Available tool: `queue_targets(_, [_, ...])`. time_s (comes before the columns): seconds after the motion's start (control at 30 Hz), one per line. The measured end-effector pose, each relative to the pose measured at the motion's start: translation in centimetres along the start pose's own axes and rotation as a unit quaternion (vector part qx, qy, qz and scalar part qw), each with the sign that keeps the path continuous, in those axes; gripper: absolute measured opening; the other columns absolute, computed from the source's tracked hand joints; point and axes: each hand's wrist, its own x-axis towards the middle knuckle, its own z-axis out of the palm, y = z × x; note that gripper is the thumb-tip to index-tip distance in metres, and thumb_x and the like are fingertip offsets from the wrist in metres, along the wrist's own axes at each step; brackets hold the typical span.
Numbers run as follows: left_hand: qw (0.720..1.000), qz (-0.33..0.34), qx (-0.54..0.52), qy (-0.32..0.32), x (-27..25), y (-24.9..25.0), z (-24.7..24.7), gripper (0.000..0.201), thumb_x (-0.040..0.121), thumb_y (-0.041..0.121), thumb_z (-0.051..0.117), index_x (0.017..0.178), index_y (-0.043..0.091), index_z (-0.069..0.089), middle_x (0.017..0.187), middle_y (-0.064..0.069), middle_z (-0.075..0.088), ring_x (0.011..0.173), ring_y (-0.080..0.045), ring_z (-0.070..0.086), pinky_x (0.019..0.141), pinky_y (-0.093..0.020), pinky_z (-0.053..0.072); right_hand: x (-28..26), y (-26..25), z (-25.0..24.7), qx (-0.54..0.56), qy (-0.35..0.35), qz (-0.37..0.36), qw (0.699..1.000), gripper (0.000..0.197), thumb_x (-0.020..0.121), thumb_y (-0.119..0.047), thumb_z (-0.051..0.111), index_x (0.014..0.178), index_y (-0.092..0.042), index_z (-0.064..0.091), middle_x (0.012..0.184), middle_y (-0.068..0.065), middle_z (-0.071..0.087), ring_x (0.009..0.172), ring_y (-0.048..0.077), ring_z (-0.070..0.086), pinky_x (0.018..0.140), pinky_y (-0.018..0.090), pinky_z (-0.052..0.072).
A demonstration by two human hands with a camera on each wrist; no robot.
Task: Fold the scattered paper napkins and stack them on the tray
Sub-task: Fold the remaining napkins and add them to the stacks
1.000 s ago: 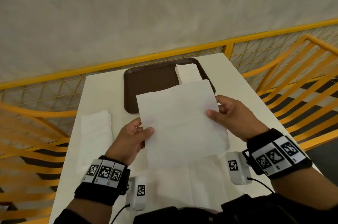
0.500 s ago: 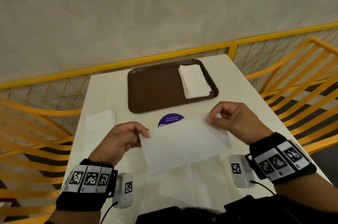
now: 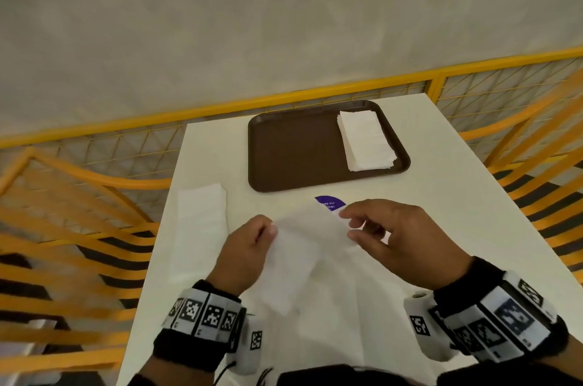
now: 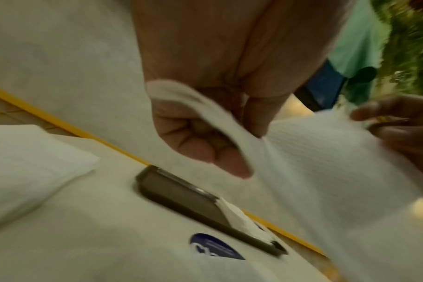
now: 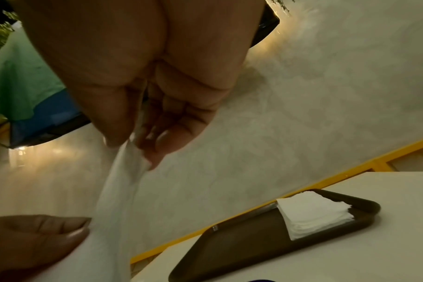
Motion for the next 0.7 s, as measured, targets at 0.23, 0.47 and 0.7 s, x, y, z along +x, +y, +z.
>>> queue_targets(0.23, [0.942, -0.272, 0.084, 0.180, 3.9, -8.8, -5.3, 0.035, 0.101, 0.014, 0.032, 0.111, -0.011, 0.055, 0.117, -0.035, 0.054, 0.110, -0.043, 0.051, 0.094, -0.043, 0.036, -1.0, 2.3, 0.4, -0.033, -0.025, 0.031, 0.999, 0.023, 0.083, -0.020, 0.071, 0.102, -0.033, 0.065, 0.081, -0.029, 0.059, 0.082, 0.002, 0.059, 0.073, 0.012, 0.049])
queue_targets(0.47, [0.884, -0.367, 0.285, 0.048, 5.9, -12.8, -6.6, 0.036, 0.097, 0.006, 0.031, 0.129, 0.002, 0.047, 0.133, -0.016, 0.053, 0.125, -0.029, 0.050, 0.098, -0.034, 0.043, -1.3, 3.9, 1.4, -0.021, -0.052, 0.098, 0.994, 0.021, 0.083, -0.019, 0.070, 0.098, -0.033, 0.067, 0.078, -0.022, 0.064, 0.079, 0.004, 0.061, 0.071, 0.018, 0.049])
queue_targets(0.7, [0.874, -0.386, 0.296, 0.012, 6.2, -13.6, -5.6, 0.036, 0.096, 0.008, 0.031, 0.125, 0.001, 0.052, 0.130, -0.018, 0.054, 0.121, -0.032, 0.052, 0.098, -0.039, 0.044, -0.6, 9.1, 3.8, -0.136, -0.120, 0.321, 0.929, 0.043, 0.086, -0.040, 0.063, 0.124, -0.022, 0.055, 0.118, 0.002, 0.059, 0.114, 0.020, 0.051, 0.097, 0.030, 0.042])
